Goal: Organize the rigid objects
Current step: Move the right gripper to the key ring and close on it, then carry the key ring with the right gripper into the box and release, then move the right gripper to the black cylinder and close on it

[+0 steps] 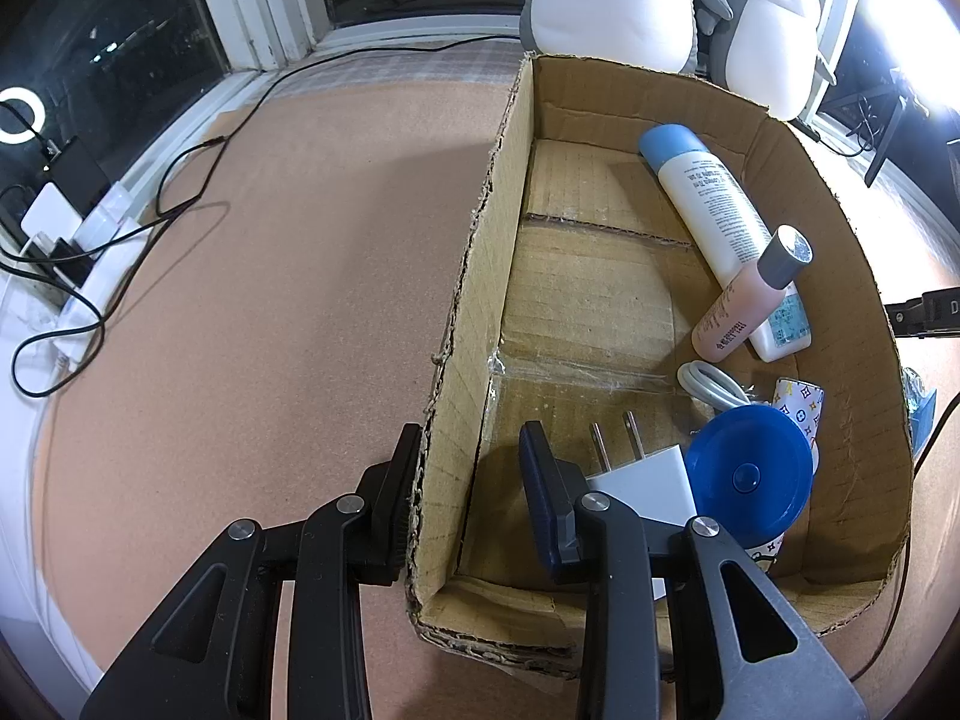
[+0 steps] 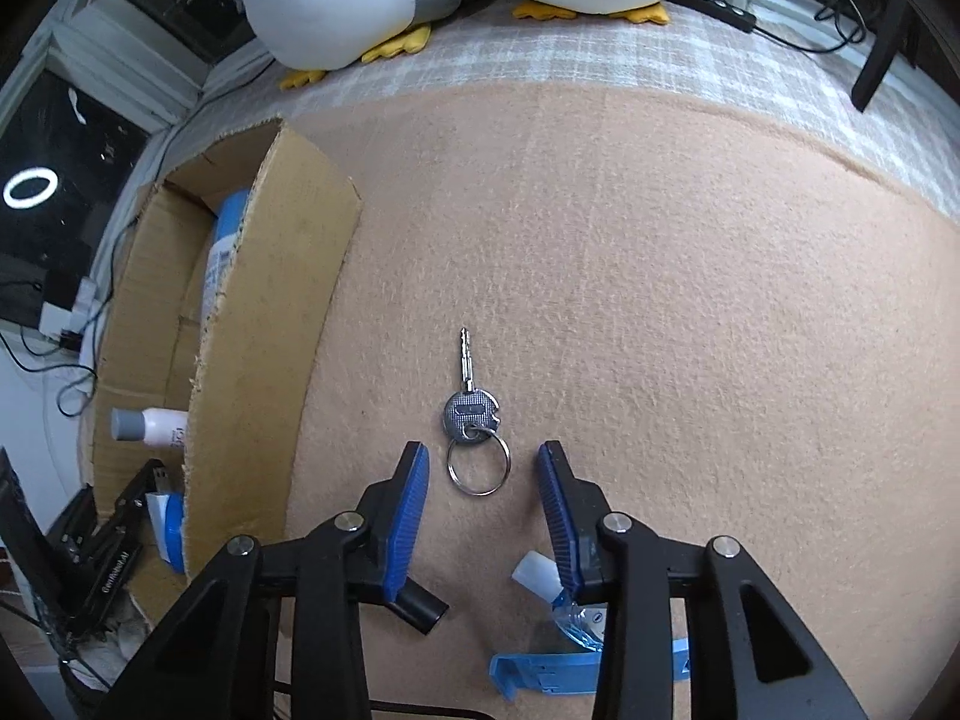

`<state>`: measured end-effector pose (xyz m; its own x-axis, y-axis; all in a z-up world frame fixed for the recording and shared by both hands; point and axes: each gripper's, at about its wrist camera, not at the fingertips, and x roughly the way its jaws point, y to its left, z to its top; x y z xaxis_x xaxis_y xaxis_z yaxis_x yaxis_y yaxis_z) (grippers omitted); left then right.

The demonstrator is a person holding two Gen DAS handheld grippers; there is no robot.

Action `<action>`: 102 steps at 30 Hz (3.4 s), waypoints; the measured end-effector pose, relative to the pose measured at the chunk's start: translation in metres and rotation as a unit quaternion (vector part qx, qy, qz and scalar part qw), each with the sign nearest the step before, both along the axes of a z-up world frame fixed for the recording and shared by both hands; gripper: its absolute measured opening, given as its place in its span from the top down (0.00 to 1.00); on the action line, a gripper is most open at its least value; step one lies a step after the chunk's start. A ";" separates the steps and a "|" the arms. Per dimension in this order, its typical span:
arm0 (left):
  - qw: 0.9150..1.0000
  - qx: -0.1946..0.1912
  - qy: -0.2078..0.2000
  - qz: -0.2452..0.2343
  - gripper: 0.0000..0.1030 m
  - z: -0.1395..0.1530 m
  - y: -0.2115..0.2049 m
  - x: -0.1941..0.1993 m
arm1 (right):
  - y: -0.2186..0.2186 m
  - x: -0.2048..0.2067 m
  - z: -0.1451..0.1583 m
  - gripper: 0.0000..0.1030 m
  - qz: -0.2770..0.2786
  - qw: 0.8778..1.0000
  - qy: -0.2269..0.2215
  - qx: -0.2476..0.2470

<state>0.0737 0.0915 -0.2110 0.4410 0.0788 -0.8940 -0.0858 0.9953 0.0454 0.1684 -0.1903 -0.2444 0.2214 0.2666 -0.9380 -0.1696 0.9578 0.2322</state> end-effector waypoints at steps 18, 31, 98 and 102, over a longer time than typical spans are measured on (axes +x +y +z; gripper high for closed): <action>1.000 0.004 -0.001 -0.001 0.70 0.002 -0.001 0.000 | 0.020 0.000 -0.003 0.97 0.013 0.999 -0.001 -0.032; 1.000 0.004 -0.001 -0.001 0.70 0.002 -0.001 0.000 | -0.002 -0.001 0.014 0.97 0.004 1.000 -0.011 0.024; 1.000 0.003 -0.004 -0.005 0.70 0.001 0.000 0.001 | 0.024 -0.054 0.149 0.77 0.028 0.983 -0.150 0.097; 1.000 0.004 -0.004 -0.008 0.70 0.001 -0.001 0.000 | 0.005 -0.080 0.157 0.76 0.028 0.984 -0.151 0.093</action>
<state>0.0736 0.0905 -0.2105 0.4502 0.0788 -0.8894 -0.0698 0.9962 0.0529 0.0885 -0.1855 -0.0874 0.4626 0.4479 -0.7651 -0.3090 0.8904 0.3344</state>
